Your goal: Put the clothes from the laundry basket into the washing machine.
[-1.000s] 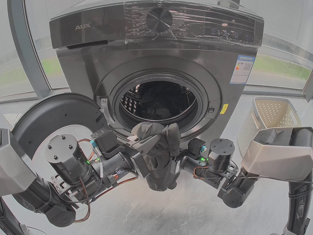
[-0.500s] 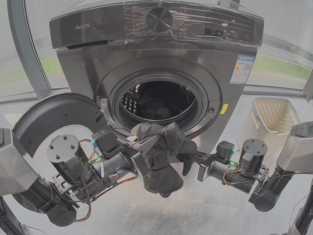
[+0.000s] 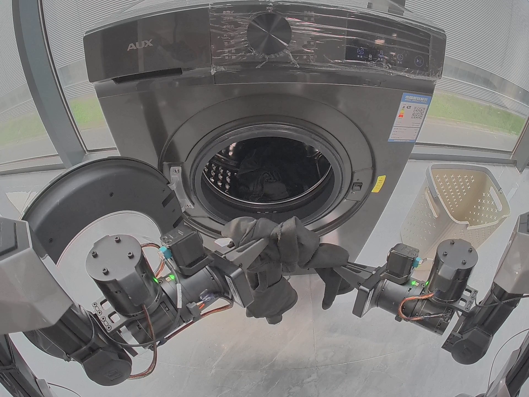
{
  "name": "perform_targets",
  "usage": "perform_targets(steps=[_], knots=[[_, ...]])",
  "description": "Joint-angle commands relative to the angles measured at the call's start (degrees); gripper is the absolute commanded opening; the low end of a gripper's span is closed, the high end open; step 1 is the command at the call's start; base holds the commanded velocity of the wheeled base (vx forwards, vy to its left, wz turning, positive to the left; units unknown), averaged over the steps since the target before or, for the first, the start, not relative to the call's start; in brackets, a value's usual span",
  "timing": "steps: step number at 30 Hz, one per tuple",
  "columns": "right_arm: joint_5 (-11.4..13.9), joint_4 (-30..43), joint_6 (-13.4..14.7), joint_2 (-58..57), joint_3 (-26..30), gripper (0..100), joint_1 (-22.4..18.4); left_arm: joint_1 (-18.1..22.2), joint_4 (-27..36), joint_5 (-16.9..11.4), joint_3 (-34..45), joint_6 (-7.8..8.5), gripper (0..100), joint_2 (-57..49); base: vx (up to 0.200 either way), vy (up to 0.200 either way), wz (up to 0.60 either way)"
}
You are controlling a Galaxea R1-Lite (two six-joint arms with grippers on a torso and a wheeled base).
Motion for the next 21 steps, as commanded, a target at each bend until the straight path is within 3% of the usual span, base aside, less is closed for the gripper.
perform_targets(steps=[1,2,16,21], knots=[[-0.07,-0.03,0.0,-1.44,0.18,0,0.08,-0.67,-0.05,-0.2,0.76,0.25,0,1.25,0.0,0.0,0.0],[-0.16,-0.03,0.0,-1.53,0.18,0,0.08,-0.85,-0.05,-0.2,0.76,0.16,100,1.25,0.0,0.0,0.0],[-0.77,-0.73,-0.09,-6.01,-2.19,0,0.34,-0.58,-0.14,0.07,1.9,0.25,100,7.76,0.0,0.0,0.0],[-3.06,-0.21,-0.09,-5.93,-5.18,0,0.34,-0.58,-0.14,-0.02,3.04,0.33,100,8.9,0.0,0.0,0.0]])
